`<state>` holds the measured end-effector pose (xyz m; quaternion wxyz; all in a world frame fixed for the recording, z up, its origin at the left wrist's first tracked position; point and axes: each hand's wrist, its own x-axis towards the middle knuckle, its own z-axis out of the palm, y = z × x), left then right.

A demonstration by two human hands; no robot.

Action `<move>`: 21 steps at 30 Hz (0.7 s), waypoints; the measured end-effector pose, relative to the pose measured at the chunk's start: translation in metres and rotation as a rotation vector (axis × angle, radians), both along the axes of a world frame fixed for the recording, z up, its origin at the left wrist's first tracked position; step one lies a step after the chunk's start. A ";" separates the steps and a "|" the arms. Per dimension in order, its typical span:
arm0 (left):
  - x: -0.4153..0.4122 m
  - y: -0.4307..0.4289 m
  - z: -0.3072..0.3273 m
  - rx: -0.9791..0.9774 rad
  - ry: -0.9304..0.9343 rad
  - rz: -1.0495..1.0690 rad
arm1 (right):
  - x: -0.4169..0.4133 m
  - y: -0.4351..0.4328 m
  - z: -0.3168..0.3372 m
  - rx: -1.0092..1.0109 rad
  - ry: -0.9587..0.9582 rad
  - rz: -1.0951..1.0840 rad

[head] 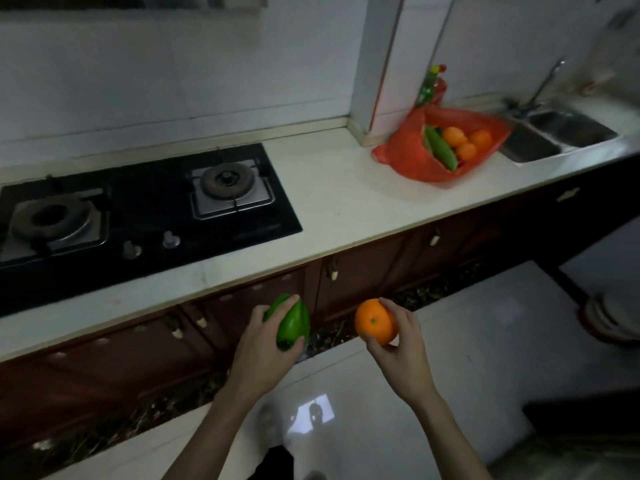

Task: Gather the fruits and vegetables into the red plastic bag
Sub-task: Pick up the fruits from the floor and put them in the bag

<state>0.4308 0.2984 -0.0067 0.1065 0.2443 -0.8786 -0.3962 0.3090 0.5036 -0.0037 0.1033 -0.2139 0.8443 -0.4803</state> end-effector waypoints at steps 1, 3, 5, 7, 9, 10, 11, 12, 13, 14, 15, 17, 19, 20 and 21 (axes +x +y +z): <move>-0.016 0.004 0.000 0.004 0.004 -0.032 | -0.009 0.008 0.001 0.009 0.005 -0.033; -0.050 0.009 0.000 -0.005 0.014 -0.099 | -0.027 0.022 0.003 0.023 0.000 -0.100; -0.086 0.016 -0.001 -0.013 0.021 -0.164 | -0.045 0.037 0.004 0.032 0.002 -0.164; -0.128 0.022 -0.003 0.003 0.054 -0.228 | -0.067 0.050 0.003 0.041 0.024 -0.223; -0.171 0.027 -0.004 0.020 0.092 -0.298 | -0.092 0.061 0.005 0.046 0.024 -0.294; -0.193 0.029 -0.002 0.023 0.101 -0.334 | -0.104 0.067 0.006 0.051 0.023 -0.327; -0.215 0.032 -0.001 0.021 0.101 -0.367 | -0.116 0.073 0.008 0.065 0.028 -0.358; -0.234 0.035 0.001 0.017 0.094 -0.396 | -0.126 0.079 0.009 0.079 0.029 -0.392; -0.251 0.039 0.004 0.015 0.091 -0.424 | -0.135 0.084 0.012 0.083 0.030 -0.430; -0.268 0.042 0.007 0.015 0.097 -0.454 | -0.144 0.088 0.013 0.082 0.039 -0.466; -0.284 0.045 0.010 0.014 0.101 -0.486 | -0.152 0.091 0.015 0.086 0.052 -0.499; -0.317 0.052 0.015 -0.013 0.092 -0.548 | -0.169 0.096 0.015 0.105 0.054 -0.559; -0.344 0.060 0.020 -0.042 0.082 -0.601 | -0.184 0.099 0.012 0.126 0.045 -0.598; -0.356 0.063 0.022 -0.047 0.085 -0.617 | -0.192 0.100 0.011 0.130 0.038 -0.610; -0.368 0.065 0.023 -0.049 0.089 -0.627 | -0.200 0.101 0.010 0.129 0.036 -0.616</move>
